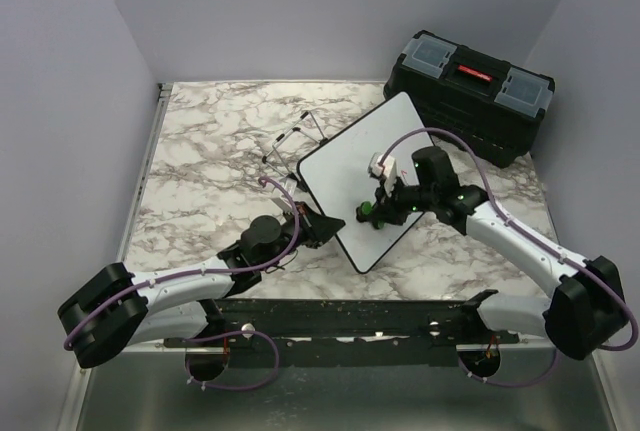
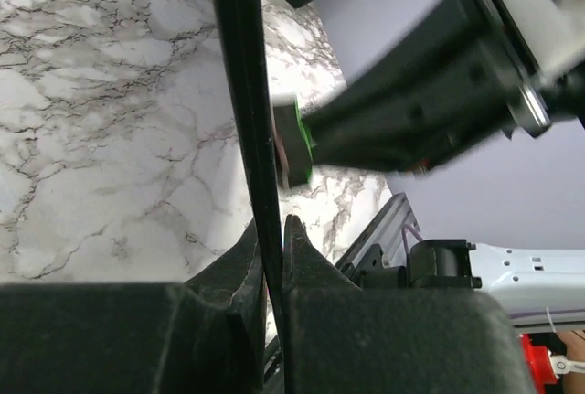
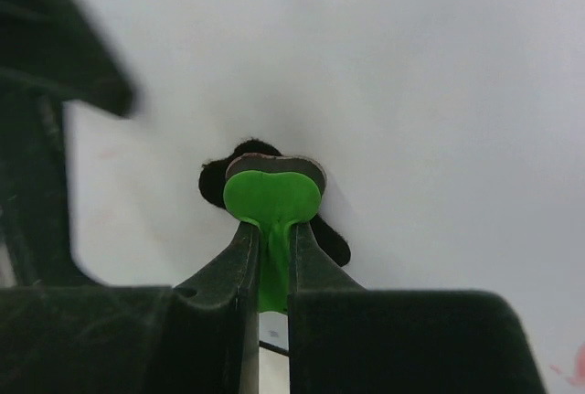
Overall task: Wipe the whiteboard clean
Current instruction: Erase the whiteboard at the center of the board.
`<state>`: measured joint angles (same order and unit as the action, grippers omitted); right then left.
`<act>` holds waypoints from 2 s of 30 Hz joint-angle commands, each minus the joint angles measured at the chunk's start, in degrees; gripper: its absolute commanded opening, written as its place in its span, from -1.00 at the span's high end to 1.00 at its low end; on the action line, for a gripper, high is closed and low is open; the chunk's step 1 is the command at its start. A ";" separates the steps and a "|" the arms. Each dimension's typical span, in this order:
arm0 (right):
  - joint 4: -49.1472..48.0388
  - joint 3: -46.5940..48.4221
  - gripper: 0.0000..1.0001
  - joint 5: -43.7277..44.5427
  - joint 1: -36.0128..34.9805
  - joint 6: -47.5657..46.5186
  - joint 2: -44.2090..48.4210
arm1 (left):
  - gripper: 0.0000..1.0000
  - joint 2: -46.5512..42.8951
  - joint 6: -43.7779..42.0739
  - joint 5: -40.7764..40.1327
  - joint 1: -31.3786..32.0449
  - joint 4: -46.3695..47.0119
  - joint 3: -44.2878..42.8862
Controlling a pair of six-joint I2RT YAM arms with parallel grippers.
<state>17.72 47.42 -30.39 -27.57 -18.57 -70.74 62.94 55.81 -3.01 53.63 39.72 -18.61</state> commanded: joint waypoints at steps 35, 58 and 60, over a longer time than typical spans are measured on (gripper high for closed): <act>9.00 -1.82 0.99 -16.52 26.50 -21.82 -8.60 | 1.00 -3.66 -2.95 4.68 1.21 8.94 -3.39; -5.04 -3.26 0.99 -2.66 34.76 -9.90 -15.17 | 1.00 -5.07 -2.64 5.12 1.04 9.95 -2.01; -1.96 -3.14 0.99 -8.61 33.35 -11.23 -13.33 | 1.00 -4.84 -2.40 4.86 1.04 10.21 -1.96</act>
<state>11.73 45.54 -30.44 7.70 -26.06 -85.84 60.47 54.50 -0.71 54.13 37.91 -18.85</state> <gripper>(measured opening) 0.111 0.045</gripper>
